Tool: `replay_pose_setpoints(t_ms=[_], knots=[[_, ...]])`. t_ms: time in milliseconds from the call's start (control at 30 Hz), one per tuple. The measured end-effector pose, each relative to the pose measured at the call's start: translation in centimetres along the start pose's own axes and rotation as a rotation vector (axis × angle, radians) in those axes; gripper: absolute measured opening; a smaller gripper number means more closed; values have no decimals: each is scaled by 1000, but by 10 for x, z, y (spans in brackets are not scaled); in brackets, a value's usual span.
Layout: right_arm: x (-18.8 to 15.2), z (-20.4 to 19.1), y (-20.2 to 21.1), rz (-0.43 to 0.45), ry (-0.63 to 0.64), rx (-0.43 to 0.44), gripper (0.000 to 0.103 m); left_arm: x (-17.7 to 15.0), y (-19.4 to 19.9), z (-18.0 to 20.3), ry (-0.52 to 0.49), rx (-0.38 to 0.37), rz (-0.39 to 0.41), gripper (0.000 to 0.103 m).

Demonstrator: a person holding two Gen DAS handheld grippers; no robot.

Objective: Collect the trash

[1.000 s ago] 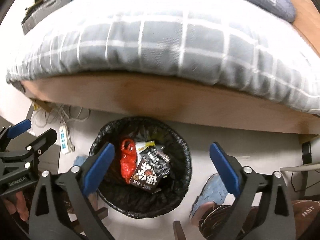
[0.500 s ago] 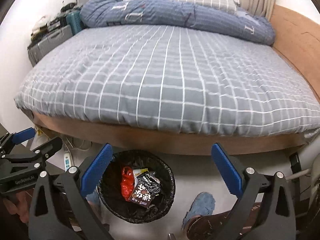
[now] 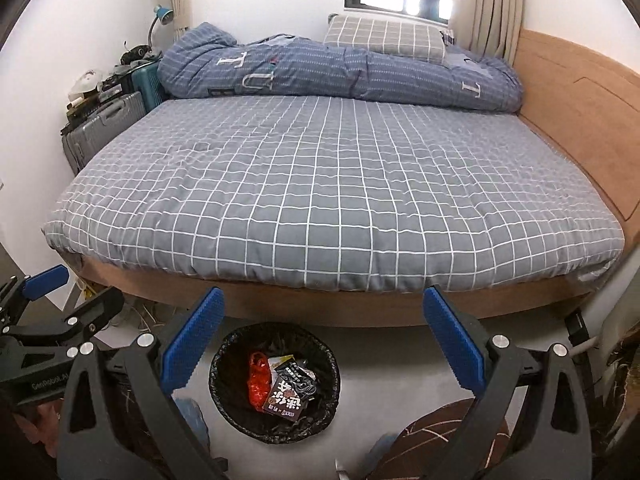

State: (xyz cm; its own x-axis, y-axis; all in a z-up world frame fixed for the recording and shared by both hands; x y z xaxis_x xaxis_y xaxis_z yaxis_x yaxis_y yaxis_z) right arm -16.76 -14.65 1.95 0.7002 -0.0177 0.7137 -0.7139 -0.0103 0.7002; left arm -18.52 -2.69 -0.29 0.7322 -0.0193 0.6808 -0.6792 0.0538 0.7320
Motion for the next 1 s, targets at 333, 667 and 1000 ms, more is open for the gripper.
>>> replay_pose_setpoints(t_ms=[333,667,1000], knots=[[-8,-2,10,3,10,-1,95,-2,14,-1,9,10,23,97],[-8,-2,13,8,-4,1,95,-3,13,-3,18,6,19,97],[-10,-7,7,-7,5,7,95,-8,6,-6,36,-3,-2,97]])
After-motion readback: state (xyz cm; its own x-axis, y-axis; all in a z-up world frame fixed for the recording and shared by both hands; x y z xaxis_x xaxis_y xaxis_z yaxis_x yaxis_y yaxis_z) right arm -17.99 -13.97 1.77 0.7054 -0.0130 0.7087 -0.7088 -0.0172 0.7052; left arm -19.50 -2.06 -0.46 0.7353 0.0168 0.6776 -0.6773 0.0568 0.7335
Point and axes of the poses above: each gripper's, at about its wrist camera, not at the fingertips, and y roughly against the way its jaws point, z to its right, x to its top, the point moved 4 cm from there along -y, roughly the way its jaws point, and after that the axes turned 1 degree about x, right-handed, at the moved point
